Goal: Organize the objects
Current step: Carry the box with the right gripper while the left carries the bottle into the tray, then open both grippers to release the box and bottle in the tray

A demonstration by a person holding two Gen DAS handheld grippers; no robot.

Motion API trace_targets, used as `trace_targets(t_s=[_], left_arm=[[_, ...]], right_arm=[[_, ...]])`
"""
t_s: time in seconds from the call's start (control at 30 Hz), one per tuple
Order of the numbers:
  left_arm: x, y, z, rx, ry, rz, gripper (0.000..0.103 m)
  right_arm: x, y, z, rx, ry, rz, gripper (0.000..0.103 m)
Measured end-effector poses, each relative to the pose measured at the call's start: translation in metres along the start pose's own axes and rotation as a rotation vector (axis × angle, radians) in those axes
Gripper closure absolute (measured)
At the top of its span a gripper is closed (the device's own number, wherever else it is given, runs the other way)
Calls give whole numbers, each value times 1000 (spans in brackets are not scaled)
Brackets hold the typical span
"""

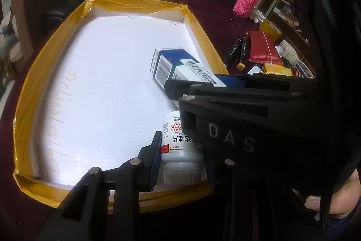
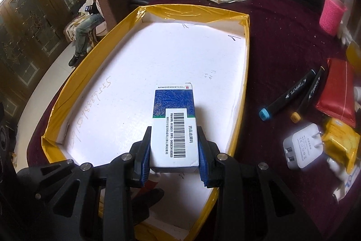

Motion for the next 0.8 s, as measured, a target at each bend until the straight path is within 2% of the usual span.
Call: trace_targets(t_s=[0.27, 0.43, 0.67, 0.8], left_arm=[[-2, 1, 3, 4, 31, -27, 73], [-3, 6, 2, 3, 32, -40, 71], [-10, 21, 4, -19, 15, -53, 71], [-15, 25, 6, -29, 6, -44, 70]], right_arm=[[-6, 7, 4, 25, -21, -12, 70], [-7, 15, 4, 9, -28, -10, 68], [-22, 39, 5, -32, -89, 87, 68], [-41, 56, 4, -70, -130, 113, 65]])
Point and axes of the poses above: each gripper's, at about its wrist camera, not at the fingertips, and y roughly against the way its jaws point, x to its left, z to its top, the point moved 6 cm from there along -y, roughly the way its jaws point, and after that the axes turned 10 degrees about -y, right-handed, at the moved point
